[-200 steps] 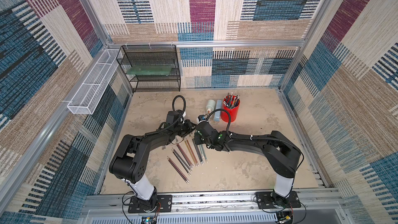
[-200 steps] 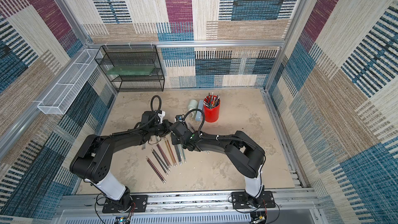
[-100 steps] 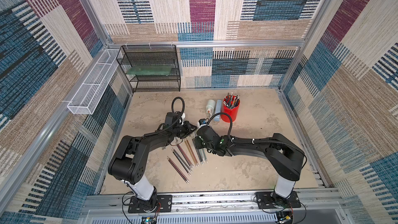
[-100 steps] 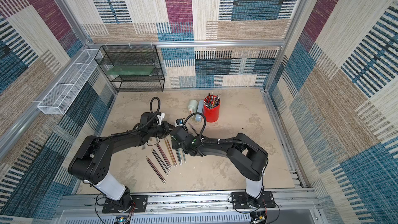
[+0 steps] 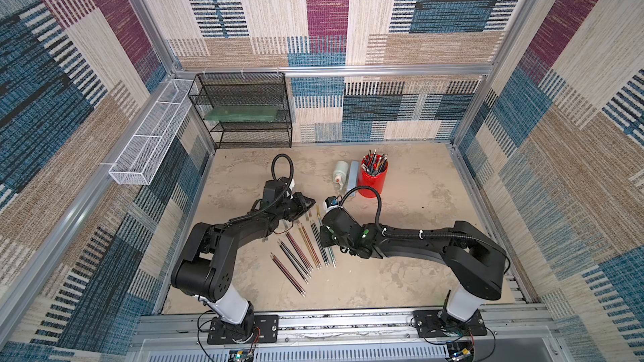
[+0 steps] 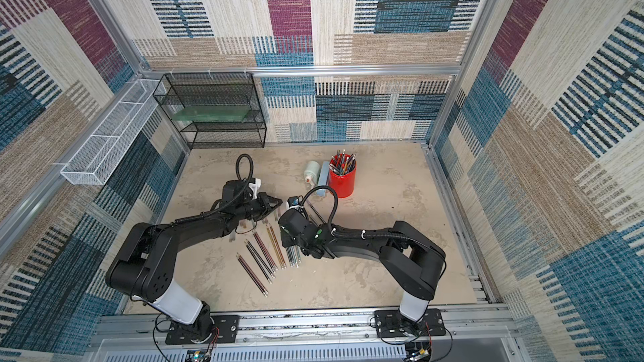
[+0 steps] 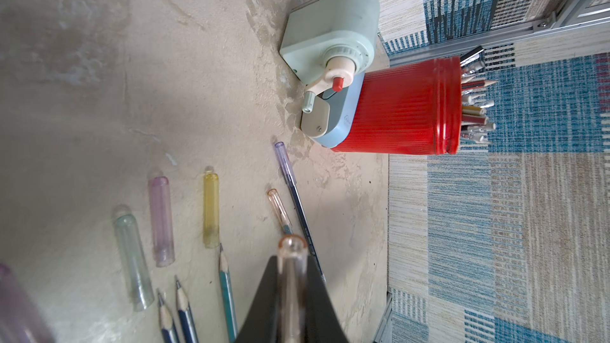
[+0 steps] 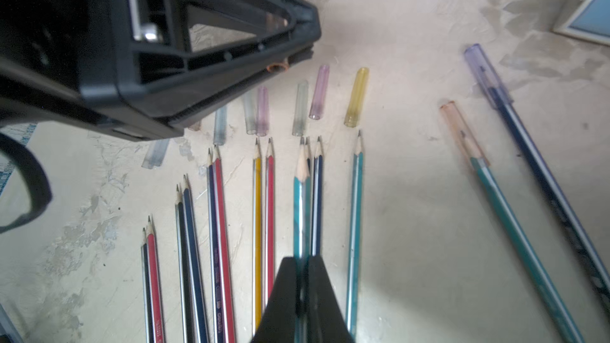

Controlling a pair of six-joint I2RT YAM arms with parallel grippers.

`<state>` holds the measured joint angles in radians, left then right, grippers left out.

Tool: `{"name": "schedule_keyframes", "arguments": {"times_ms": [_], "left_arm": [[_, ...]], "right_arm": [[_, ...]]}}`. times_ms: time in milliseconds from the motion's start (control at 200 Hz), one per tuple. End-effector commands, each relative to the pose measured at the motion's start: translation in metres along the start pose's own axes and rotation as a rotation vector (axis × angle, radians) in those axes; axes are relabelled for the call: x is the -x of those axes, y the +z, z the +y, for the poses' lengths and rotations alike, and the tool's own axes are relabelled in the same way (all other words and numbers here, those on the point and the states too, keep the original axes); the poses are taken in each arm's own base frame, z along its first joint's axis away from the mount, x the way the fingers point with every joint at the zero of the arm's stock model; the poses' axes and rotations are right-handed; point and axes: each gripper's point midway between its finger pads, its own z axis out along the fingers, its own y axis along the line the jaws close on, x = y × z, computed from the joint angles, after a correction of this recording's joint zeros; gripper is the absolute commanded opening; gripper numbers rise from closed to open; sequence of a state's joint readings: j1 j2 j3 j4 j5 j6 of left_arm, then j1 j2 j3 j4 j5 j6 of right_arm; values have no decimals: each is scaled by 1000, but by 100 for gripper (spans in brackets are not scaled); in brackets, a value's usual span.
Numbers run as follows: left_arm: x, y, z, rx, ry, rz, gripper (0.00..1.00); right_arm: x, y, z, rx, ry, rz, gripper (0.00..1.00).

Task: Remove the protective cover of the pencils
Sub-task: Remove the protective sleeve from the pencil, then place the pencil at the center of the board.

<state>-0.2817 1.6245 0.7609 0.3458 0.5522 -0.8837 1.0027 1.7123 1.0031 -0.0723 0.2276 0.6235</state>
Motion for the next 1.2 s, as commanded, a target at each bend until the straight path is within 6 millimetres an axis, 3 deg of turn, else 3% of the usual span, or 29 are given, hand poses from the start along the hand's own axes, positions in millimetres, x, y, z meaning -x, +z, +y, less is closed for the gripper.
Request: {"name": "schedule_keyframes", "arguments": {"times_ms": [0,326,511,886,1197], "left_arm": [[5,-4,-5,-6,13,-26,2],[4,-6,-3,47,39,-37,3],[-1,2,-4,95,64,-1,1],[-7,6,-1,243,114,61,1],[-10,21,8,297,124,130,0]], "right_arm": [[8,-4,-13,-16,30,-32,0],[-6,-1,-45,-48,52,-13,0],[-11,4,-56,-61,56,11,0],[-25,30,-55,-52,53,81,0],[-28,38,-49,-32,54,103,0]]}}
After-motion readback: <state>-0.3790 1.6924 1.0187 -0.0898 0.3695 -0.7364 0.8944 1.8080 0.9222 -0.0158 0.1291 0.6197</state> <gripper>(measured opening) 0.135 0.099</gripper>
